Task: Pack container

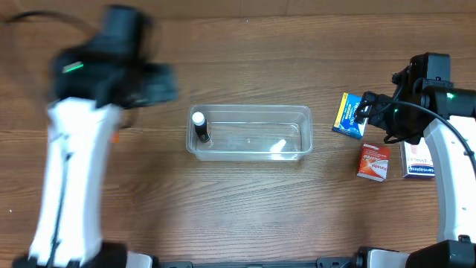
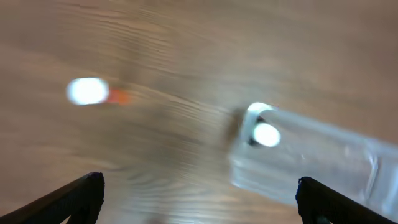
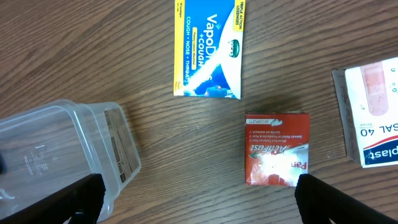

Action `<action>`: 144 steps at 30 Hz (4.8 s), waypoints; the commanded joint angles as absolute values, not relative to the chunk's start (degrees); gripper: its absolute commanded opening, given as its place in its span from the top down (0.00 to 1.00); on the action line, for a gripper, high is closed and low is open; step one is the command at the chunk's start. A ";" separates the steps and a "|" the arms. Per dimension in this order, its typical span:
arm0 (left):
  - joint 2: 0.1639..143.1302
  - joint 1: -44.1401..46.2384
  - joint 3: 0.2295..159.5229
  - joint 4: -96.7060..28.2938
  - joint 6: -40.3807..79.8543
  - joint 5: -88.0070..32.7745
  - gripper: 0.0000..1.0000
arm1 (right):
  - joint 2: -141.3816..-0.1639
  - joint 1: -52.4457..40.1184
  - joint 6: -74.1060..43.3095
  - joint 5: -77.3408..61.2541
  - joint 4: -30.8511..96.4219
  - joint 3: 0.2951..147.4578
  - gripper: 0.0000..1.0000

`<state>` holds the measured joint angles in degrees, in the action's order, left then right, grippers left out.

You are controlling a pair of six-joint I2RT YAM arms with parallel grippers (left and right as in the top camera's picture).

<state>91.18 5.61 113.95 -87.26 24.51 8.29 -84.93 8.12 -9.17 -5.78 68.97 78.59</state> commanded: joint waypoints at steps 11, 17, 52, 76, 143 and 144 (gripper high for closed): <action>99.96 -14.79 103.28 -81.65 20.53 5.52 0.00 | -84.84 8.16 -9.02 -6.13 68.79 80.23 0.00; 110.10 -15.38 103.22 -79.90 20.29 5.48 0.00 | -84.84 8.16 -9.02 -6.11 68.90 80.23 0.00; 115.48 -14.20 103.26 -79.42 18.20 3.49 0.85 | -84.84 8.16 -8.99 -6.11 68.88 80.23 0.00; 92.44 19.90 96.36 -82.65 24.43 -2.35 0.91 | -84.84 8.16 -9.02 -6.11 68.90 80.23 0.00; 82.21 5.61 111.48 -81.12 23.11 7.68 0.08 | -84.82 -22.79 -15.90 -10.13 83.29 76.62 0.96; 82.21 5.61 111.48 -81.12 23.11 7.68 0.08 | -84.84 -25.82 -18.35 -9.93 83.09 75.50 0.96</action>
<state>81.69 6.07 111.04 -81.10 23.83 7.03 -84.93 -19.35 -11.62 -10.20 83.37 78.22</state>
